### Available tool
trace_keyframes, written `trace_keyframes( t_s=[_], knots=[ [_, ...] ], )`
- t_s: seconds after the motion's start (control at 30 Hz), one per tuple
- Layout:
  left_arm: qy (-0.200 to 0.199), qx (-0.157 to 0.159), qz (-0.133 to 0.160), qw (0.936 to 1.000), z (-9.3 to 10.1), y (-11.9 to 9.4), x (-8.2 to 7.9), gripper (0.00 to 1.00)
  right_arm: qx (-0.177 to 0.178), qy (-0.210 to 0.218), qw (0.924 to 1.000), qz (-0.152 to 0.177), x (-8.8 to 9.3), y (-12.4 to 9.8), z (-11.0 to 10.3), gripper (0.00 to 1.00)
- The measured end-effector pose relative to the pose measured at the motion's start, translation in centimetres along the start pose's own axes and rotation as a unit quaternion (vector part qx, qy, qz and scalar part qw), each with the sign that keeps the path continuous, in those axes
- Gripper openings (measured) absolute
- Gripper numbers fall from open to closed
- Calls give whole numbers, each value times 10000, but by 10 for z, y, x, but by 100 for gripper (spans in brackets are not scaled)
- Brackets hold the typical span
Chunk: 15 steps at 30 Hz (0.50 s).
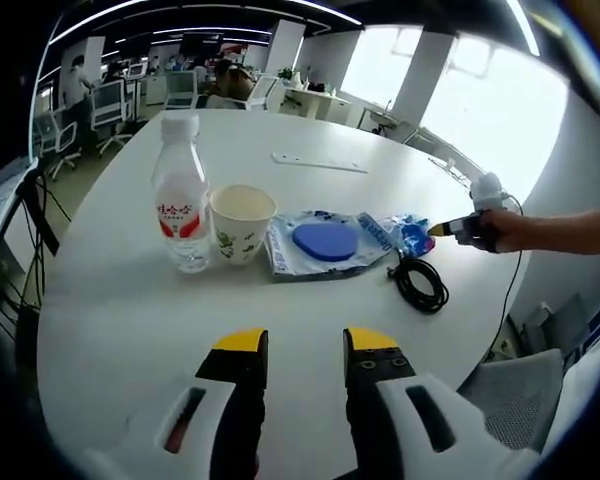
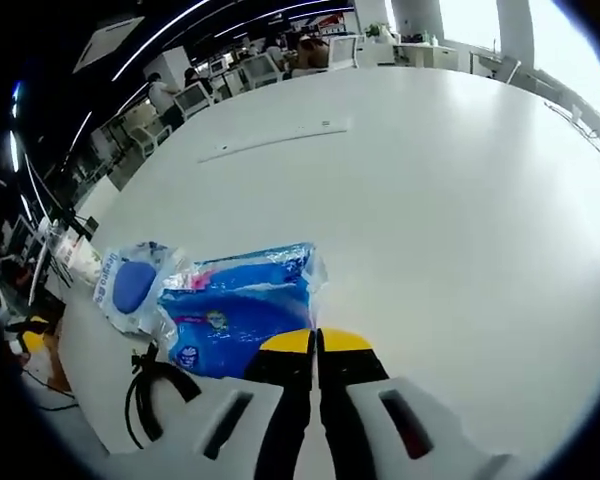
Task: Arrange the tabletop items into an orderly group along one side of the table until the central work area is clear of visible clutter.
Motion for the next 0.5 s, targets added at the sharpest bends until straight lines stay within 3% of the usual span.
trace_keyframes(
  t_s=[0.33, 0.5],
  knots=[
    [-20, 15, 0, 10000, 2, 1, 1, 29, 164, 368, 9990, 202, 3, -10, -19, 0],
    [-19, 20, -6, 10000, 2, 1, 1, 29, 160, 359, 9990, 193, 5, -13, -25, 0]
  ],
)
Point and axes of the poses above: the point that each gripper's makers call its tool centre point, and the gripper's own axes: y roughly forward along the fingers, z roughly to its right, x roughly out of its underside, the point moved 1 cm from there along -y, roughly backward along the fingers, and after that the axes turned 13 degrees about -x, right-handed, at the moved point
